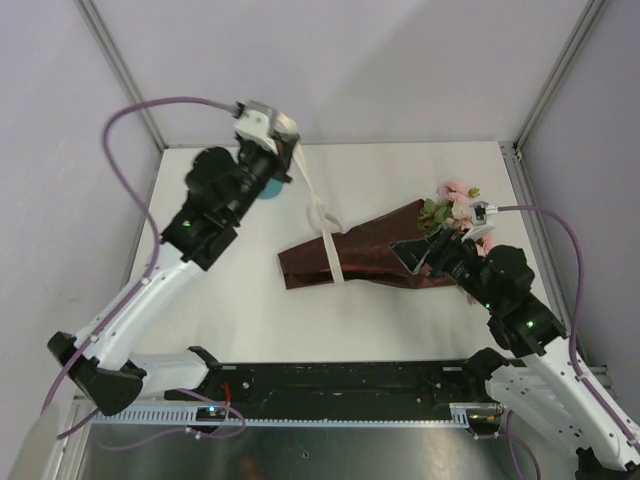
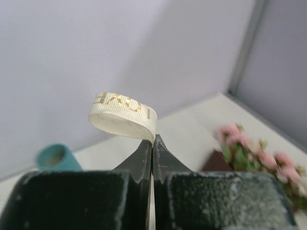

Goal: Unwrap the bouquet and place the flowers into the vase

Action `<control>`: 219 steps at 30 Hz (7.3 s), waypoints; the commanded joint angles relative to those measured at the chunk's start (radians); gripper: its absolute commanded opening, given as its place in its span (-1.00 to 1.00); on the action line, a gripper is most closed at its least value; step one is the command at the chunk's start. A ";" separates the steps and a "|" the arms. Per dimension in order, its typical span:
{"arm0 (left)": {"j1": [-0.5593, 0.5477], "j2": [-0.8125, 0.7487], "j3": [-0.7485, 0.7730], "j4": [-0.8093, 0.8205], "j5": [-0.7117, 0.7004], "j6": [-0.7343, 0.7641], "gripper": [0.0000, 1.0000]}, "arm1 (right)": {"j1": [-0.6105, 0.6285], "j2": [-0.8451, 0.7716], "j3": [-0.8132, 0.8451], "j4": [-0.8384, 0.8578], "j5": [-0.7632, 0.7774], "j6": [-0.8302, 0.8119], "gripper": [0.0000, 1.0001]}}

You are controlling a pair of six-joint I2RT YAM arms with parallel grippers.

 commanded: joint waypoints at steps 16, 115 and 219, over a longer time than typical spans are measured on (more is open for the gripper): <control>0.276 0.157 0.692 -0.300 -0.503 0.251 -1.00 | 0.002 0.117 -0.091 0.034 0.038 0.045 0.70; 0.418 -0.307 -0.555 -0.442 0.423 -0.349 0.99 | 0.102 0.399 -0.246 0.069 0.485 0.660 -0.08; 0.419 -0.267 -0.566 -0.449 0.354 -0.361 0.99 | -0.434 1.536 0.778 -0.061 -0.620 -0.564 0.57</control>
